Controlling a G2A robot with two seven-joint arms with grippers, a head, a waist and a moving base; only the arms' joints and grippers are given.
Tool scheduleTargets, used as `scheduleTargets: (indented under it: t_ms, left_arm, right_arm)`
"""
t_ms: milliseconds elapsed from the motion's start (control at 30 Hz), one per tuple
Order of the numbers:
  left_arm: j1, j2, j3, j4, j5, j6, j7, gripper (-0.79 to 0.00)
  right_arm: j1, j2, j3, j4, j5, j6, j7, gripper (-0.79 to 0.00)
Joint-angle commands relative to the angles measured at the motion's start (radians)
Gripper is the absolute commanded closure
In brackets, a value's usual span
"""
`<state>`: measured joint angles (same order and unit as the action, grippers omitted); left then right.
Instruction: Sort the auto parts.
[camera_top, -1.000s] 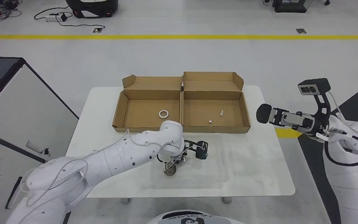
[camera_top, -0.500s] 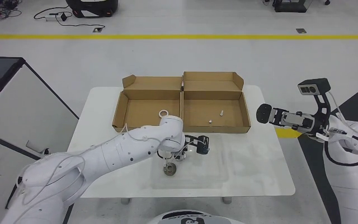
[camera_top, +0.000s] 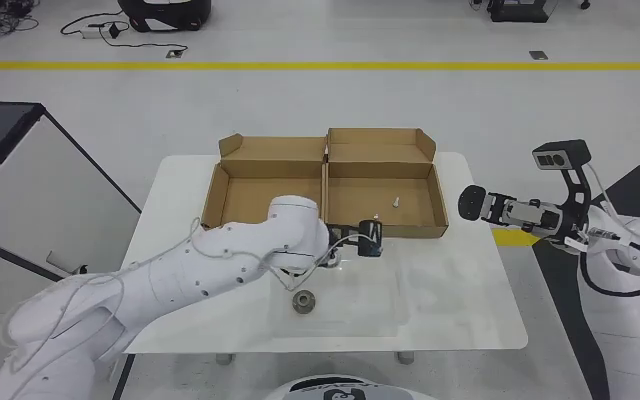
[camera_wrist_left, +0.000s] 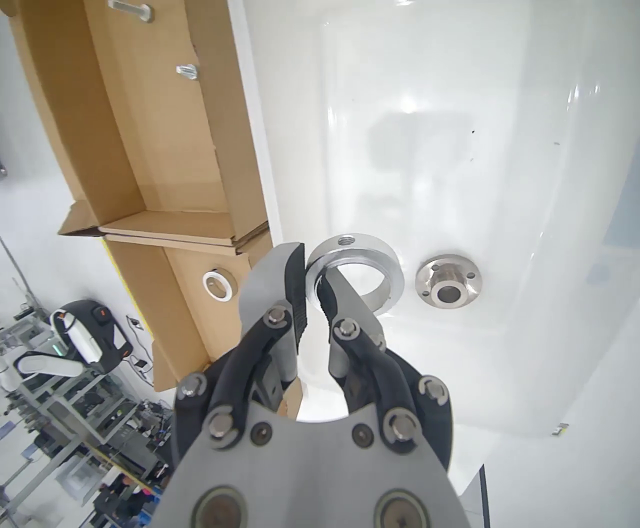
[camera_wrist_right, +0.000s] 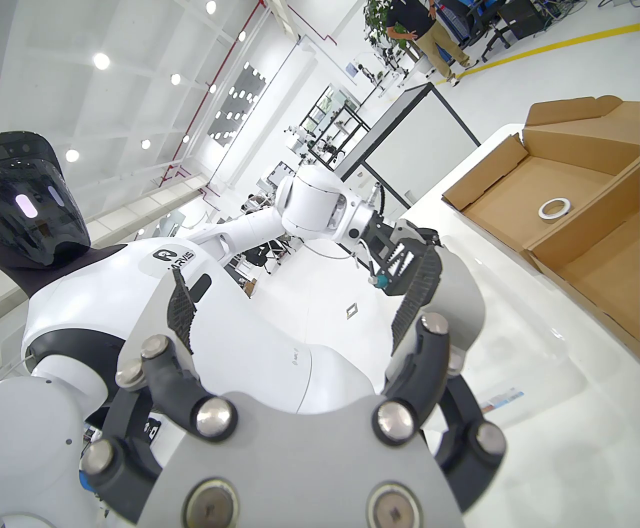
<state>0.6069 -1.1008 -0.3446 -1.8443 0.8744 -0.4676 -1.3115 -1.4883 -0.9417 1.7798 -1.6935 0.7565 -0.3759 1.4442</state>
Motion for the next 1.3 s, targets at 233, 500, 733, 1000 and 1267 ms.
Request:
scheduleTargets:
  t_ms: [233, 500, 733, 1000, 1267]
  left_arm:
    - [0.135, 0.1, -0.254, -0.082, 0.048, 0.044, 0.198, 0.0]
    - [0.33, 0.186, -0.507, -0.061, 0.031, -0.138, 0.49, 0.0]
    - [0.445, 0.224, -0.644, 0.001, 0.056, -0.311, 0.724, 0.0]
    - [0.495, 0.237, -0.752, 0.114, 0.006, -0.425, 0.985, 0.0]
    - [0.501, 0.239, -0.836, 0.196, -0.106, -0.545, 1.216, 0.0]
  right_arm:
    - [0.0, 0.0, 0.0, 0.0, 0.0, 0.0, 0.0, -0.785]
    - [0.0, 0.0, 0.0, 0.0, 0.0, 0.0, 0.0, -0.785]
    - [0.0, 0.0, 0.0, 0.0, 0.0, 0.0, 0.0, -0.785]
    - [0.0, 0.0, 0.0, 0.0, 0.0, 0.0, 0.0, -0.785]
    - [0.0, 0.0, 0.0, 0.0, 0.0, 0.0, 0.0, -0.785]
